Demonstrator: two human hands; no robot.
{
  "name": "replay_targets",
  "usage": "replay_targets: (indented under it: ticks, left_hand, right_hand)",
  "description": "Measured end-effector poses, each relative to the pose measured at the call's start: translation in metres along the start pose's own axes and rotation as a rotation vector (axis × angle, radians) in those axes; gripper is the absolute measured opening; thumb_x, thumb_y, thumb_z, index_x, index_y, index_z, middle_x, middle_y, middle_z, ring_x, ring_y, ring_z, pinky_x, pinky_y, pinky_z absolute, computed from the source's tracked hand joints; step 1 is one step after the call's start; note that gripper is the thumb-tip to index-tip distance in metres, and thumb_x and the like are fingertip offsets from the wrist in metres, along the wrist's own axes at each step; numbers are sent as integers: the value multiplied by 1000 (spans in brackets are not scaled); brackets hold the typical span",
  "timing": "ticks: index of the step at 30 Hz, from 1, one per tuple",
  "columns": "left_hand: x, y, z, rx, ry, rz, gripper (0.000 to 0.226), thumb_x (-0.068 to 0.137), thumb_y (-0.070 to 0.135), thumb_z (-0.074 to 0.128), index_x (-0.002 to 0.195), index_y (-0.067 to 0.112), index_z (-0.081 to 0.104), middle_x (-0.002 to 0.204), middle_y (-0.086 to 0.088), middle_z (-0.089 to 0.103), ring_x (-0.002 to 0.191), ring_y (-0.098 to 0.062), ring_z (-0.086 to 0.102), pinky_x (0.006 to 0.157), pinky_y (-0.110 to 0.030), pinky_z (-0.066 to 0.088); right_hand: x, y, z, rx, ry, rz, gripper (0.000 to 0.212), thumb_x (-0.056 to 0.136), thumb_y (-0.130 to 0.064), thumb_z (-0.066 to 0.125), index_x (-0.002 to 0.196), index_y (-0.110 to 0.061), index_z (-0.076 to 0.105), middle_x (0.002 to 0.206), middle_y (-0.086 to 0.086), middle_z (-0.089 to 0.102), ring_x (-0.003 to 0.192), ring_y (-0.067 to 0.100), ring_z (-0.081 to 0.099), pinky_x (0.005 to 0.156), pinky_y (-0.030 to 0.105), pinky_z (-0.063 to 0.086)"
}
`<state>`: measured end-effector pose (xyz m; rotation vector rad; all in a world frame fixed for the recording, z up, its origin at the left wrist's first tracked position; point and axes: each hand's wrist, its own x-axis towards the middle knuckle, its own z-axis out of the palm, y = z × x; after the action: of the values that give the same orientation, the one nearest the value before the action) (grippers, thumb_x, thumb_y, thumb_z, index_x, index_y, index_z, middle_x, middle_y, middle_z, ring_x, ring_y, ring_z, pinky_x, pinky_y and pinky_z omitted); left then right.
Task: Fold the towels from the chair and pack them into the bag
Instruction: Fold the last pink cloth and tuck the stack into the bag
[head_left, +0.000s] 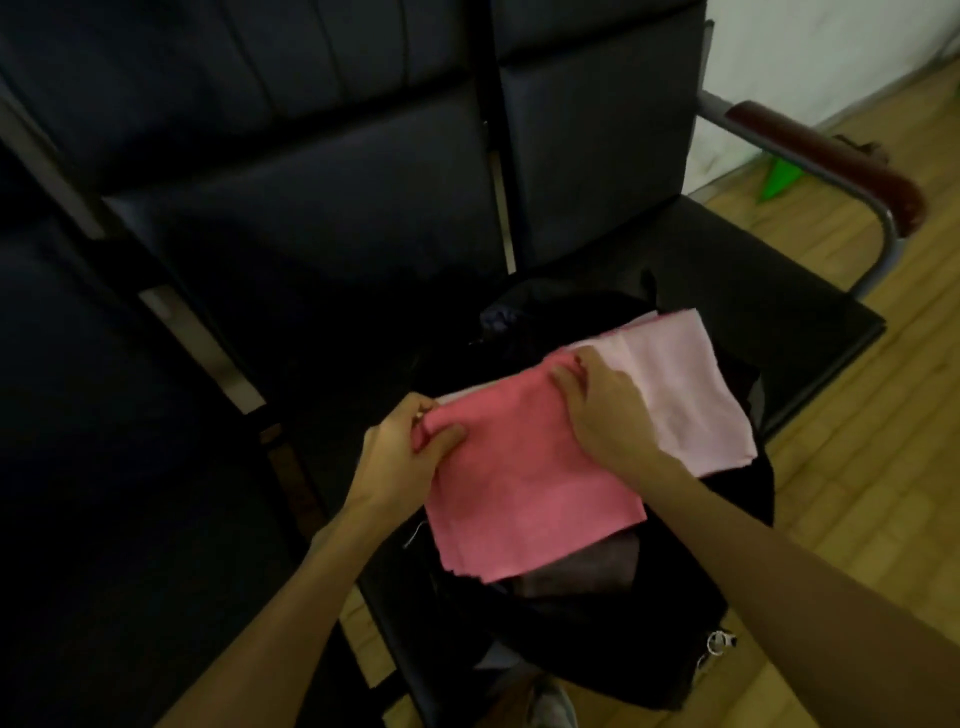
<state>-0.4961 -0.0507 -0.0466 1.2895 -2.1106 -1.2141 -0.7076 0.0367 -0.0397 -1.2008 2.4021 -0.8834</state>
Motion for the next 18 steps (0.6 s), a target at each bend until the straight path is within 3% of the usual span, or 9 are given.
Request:
replay_targets:
  ticks: [2, 5, 7, 10, 13, 15, 18]
  left_hand:
    - [10, 5, 3, 59, -20, -47, 16, 91, 35, 70, 101, 27, 60, 88, 11, 65, 77, -2, 63, 62, -20, 53]
    - [23, 11, 5, 200, -28, -88, 18, 91, 39, 69, 100, 26, 59, 80, 11, 63, 68, -4, 62, 58, -25, 51]
    - [30, 14, 3, 296, -63, -106, 22, 91, 44, 67, 99, 25, 58, 77, 9, 63, 64, -9, 62, 58, -33, 54]
    - [38, 22, -5, 445, -139, -119, 33, 88, 49, 68, 96, 19, 58, 83, 3, 59, 75, -19, 62, 63, -38, 55]
    - [51, 41, -10, 590, -125, -13, 44, 79, 49, 78, 103, 18, 59, 93, 0, 54, 90, -25, 55, 71, -42, 53]
    - [63, 74, -9, 435, -174, 20, 41, 81, 47, 77, 106, 21, 58, 96, 3, 54, 93, -20, 51, 74, -39, 50]
    - [88, 128, 11, 65, -194, -154, 24, 88, 34, 73, 99, 16, 63, 93, 1, 64, 90, -18, 62, 77, -32, 49]
  right_hand:
    - [13, 1, 3, -8, -29, 52, 28, 104, -35, 43, 108, -10, 55, 98, 10, 66, 92, 31, 60, 83, 41, 43]
    - [30, 5, 5, 2, -135, 147, 25, 103, -37, 43, 102, -13, 50, 97, 7, 65, 96, 31, 60, 77, 37, 39]
    - [34, 2, 0, 35, -214, 193, 26, 103, -37, 43, 109, -12, 48, 100, 5, 63, 101, 31, 60, 75, 34, 36]
    - [25, -5, -17, 76, -262, 192, 37, 104, -34, 42, 134, -13, 41, 119, 8, 61, 110, 29, 59, 87, 38, 44]
    - [6, 1, -46, 69, -138, 211, 35, 102, -24, 47, 135, -14, 43, 114, 5, 62, 103, 24, 61, 86, 38, 49]
    - [-4, 11, -72, 40, -17, 288, 28, 100, -18, 51, 127, -12, 50, 101, 2, 63, 93, 22, 63, 80, 36, 51]
    - [-16, 30, -110, 15, 103, 496, 20, 100, -17, 50, 120, -15, 52, 96, 4, 65, 77, 19, 62, 65, 32, 48]
